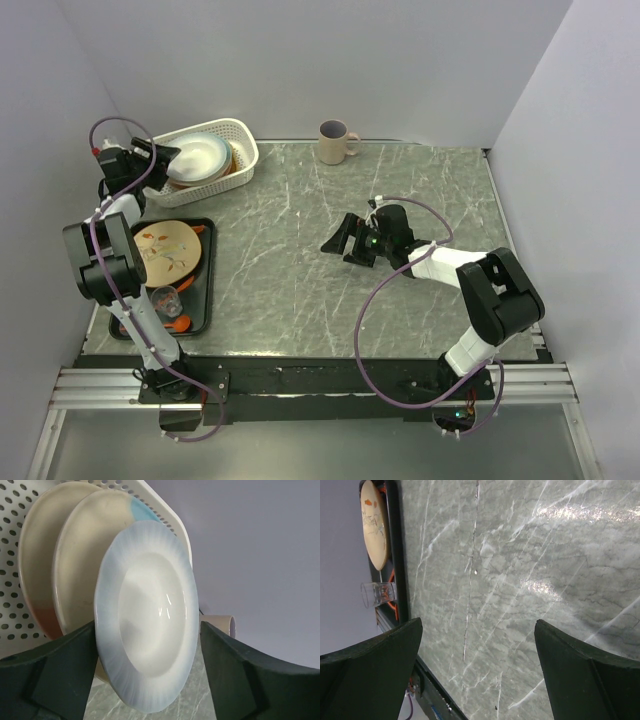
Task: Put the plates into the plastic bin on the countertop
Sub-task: Place the plate in the plastic bin, then reset both arms
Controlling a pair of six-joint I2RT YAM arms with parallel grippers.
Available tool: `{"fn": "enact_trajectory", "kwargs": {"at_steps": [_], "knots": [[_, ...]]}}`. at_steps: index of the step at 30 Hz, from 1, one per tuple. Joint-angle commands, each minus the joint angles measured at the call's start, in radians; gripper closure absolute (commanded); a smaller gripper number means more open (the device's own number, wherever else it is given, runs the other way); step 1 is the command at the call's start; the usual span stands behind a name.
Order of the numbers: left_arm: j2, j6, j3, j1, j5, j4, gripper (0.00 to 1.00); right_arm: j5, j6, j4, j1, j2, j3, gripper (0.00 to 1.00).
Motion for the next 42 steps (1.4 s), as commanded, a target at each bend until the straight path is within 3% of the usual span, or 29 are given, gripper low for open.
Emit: {"fn": "enact_trajectory", "kwargs": {"at_steps": [1, 4, 21, 29, 35, 42], "knots": [[-0.035, 0.035, 0.033, 0.002, -0.01, 0.014, 0.11, 0.002, -0.016, 0.015, 0.007, -0.002, 0.035, 0.0], [-0.058, 0.054, 0.025, 0.004, -0.049, -0.013, 0.01, -0.001, -0.012, 0.02, 0.007, -0.001, 0.032, 0.0], [-0.104, 0.127, 0.04, 0.002, -0.212, -0.161, 0.01, 0.005, -0.013, 0.018, 0.009, -0.018, 0.026, 0.0], [-0.249, 0.172, -0.108, -0.016, -0.258, -0.138, 0.01, 0.023, -0.029, -0.006, 0.009, -0.035, 0.036, 0.0], [-0.417, 0.256, -0.231, -0.114, -0.323, -0.138, 0.01, 0.066, -0.058, -0.057, 0.009, -0.091, 0.026, 0.0], [-0.518, 0.354, -0.308, -0.321, -0.404, -0.191, 0.01, 0.175, -0.147, -0.188, 0.009, -0.191, 0.026, 0.0]]}}
